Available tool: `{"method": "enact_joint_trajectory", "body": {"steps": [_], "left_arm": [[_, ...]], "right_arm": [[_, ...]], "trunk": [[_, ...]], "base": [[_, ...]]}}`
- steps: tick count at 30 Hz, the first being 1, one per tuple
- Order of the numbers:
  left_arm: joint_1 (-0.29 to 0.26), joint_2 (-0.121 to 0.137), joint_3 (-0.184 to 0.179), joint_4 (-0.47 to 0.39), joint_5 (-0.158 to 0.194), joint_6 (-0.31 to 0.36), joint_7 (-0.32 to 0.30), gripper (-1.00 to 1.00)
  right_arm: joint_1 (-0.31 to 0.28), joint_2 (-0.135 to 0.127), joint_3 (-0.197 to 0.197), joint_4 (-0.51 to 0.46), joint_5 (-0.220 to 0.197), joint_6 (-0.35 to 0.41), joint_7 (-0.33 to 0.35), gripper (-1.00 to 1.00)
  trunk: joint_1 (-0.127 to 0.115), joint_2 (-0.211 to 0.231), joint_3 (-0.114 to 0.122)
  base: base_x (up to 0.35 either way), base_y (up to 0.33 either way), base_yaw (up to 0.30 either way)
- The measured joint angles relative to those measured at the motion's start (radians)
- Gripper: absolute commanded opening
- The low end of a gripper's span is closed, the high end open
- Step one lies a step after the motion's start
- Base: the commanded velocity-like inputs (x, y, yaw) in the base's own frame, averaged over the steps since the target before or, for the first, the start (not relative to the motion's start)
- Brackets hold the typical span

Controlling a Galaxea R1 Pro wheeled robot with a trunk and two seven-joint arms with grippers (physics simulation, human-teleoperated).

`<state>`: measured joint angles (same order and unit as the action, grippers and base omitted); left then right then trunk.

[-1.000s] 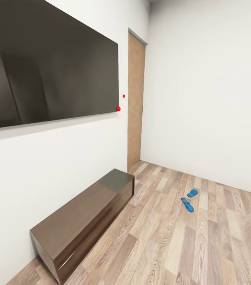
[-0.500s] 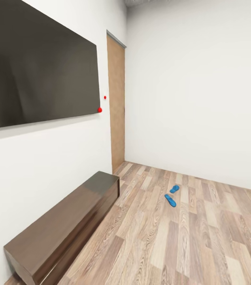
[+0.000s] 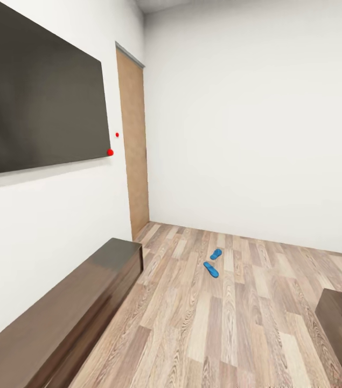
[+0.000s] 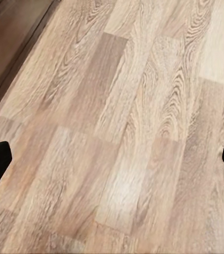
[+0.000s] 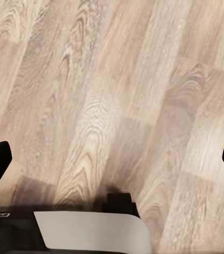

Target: In the bedroom, move the book from the bed onto either nightstand, and place the two sandals side by side next to the bed.

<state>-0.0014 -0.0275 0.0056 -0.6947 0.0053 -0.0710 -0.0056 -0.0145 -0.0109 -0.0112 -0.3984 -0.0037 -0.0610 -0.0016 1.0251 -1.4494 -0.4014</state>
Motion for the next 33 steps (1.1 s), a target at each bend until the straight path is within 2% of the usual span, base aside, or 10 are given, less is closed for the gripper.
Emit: {"method": "enact_joint_trajectory", "body": {"steps": [26, 33], "left_arm": [[0.000, 0.000, 0.000, 0.000, 0.000, 0.000, 0.000, 1.00], [0.000, 0.000, 0.000, 0.000, 0.000, 0.000, 0.000, 1.00]], "right_arm": [[0.000, 0.002, 0.000, 0.000, 0.000, 0.000, 0.000, 1.00], [0.000, 0.002, 0.001, 0.000, 0.001, 0.000, 0.000, 1.00]], "trunk": [[0.000, 0.000, 0.019], [0.000, 0.000, 0.024]], "base": [[0.000, 0.000, -0.282], [0.000, 0.000, -0.210]]}}
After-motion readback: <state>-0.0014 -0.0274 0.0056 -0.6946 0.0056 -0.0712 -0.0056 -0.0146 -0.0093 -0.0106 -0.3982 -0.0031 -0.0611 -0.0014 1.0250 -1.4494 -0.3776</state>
